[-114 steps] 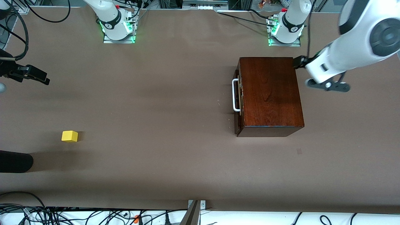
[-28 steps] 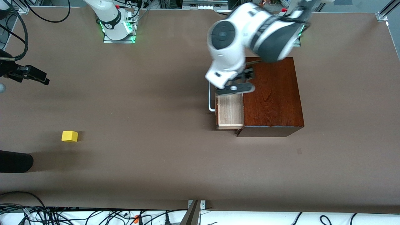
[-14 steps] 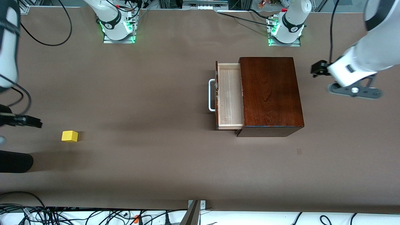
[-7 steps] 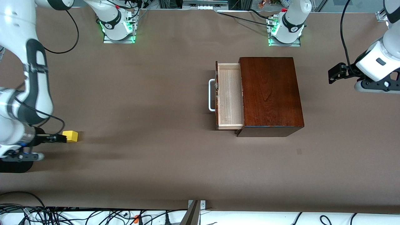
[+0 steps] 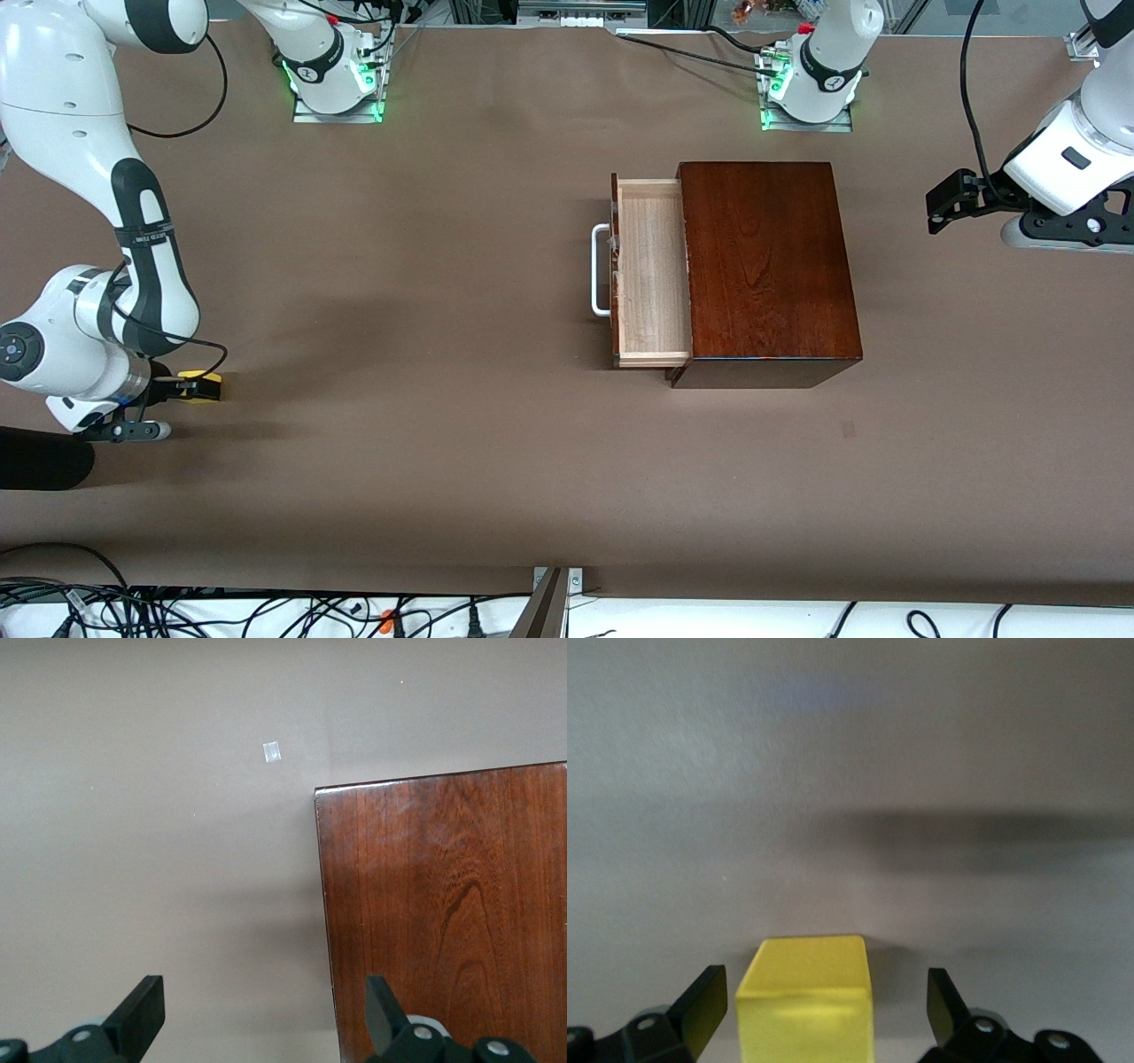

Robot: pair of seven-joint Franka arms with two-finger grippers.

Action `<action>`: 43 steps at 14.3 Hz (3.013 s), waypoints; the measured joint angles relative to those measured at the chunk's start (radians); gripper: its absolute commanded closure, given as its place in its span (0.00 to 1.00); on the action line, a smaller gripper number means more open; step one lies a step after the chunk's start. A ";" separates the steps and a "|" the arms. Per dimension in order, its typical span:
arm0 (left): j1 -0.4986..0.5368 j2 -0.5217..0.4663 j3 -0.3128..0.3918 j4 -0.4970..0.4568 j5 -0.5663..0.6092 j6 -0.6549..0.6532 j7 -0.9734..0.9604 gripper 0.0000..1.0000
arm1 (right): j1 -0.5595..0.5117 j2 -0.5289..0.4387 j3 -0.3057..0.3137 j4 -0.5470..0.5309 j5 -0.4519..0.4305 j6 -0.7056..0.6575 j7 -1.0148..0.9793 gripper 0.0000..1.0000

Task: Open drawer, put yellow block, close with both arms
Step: 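Reach the right gripper to the yellow cube and grasp it, then lift the yellow cube and carry it over the open drawer, then lower the cube into the drawer and open the right gripper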

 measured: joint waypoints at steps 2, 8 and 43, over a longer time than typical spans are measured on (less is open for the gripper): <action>-0.002 -0.001 -0.007 0.001 0.000 -0.006 -0.001 0.00 | 0.000 0.000 0.004 -0.011 0.000 -0.005 -0.016 0.78; -0.003 -0.001 -0.011 0.009 0.000 -0.027 -0.002 0.00 | 0.000 -0.036 0.013 0.009 0.001 -0.061 -0.028 1.00; -0.005 0.000 -0.013 0.016 0.000 -0.063 -0.002 0.00 | 0.801 -0.030 0.420 0.422 -0.111 -0.305 2.762 1.00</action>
